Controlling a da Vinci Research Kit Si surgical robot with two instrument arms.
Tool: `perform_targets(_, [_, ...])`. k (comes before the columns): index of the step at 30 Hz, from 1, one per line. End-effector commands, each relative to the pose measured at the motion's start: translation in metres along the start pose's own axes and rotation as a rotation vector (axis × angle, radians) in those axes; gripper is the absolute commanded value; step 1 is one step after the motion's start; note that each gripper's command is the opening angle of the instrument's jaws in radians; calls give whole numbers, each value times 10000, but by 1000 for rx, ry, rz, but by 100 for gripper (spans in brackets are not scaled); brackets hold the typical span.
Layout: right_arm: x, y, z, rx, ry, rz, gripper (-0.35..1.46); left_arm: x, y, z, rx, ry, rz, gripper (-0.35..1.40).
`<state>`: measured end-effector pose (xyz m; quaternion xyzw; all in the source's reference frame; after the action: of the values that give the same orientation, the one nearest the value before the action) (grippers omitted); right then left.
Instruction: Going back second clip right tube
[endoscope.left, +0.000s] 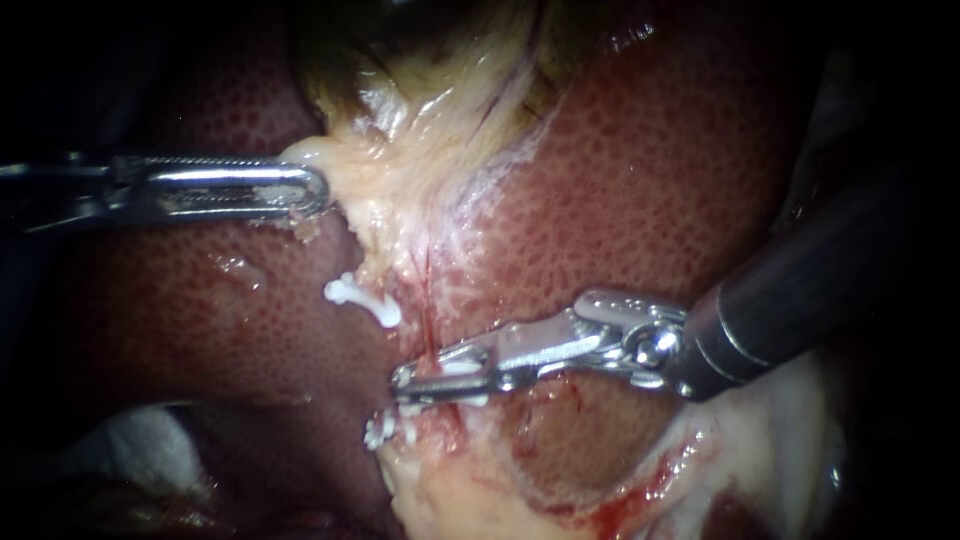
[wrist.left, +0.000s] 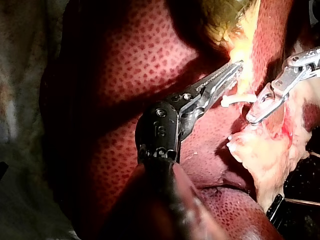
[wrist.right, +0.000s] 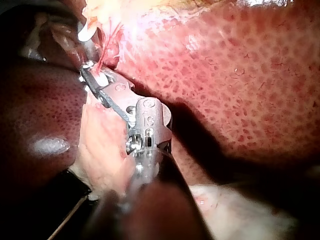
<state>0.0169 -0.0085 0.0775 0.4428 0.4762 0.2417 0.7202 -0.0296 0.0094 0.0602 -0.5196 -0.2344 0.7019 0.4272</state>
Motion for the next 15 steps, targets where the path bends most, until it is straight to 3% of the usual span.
perform_targets(1, [0, -1, 0, 0, -1, -1, -35, 0, 0, 0, 0, 0, 0, -35])
perform_targets(10, [-1, -2, 0, 3, -2, -1, -35, 0, -2, 0, -1, 0, 0, -35])
perform_targets(11, [-1, -4, 0, -8, 2, -13, -30, 0, -2, 0, -1, 0, 0, -35])
perform_targets(13, [0, -4, 0, -15, 24, -37, 5, -1, -2, 0, -1, 0, 0, -35])
perform_targets(15, [3, -4, -1, -30, 32, -64, 27, -1, -3, 0, -1, 0, 0, -35])
